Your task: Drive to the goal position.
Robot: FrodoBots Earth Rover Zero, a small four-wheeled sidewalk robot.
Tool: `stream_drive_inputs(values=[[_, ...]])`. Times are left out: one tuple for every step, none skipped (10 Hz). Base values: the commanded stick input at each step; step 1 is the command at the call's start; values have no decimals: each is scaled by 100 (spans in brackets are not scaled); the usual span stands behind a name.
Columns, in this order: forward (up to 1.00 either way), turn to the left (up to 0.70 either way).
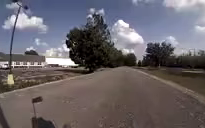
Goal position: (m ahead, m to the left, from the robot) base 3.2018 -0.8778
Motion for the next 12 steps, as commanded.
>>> stream_drive_inputs(values=[[70,0],[70,0],[70,-14],[70,-33],[70,-33],[70,-33],[70,-33],[70,-33],[70,-33],[70,-33],[70,-17],[70,0]])
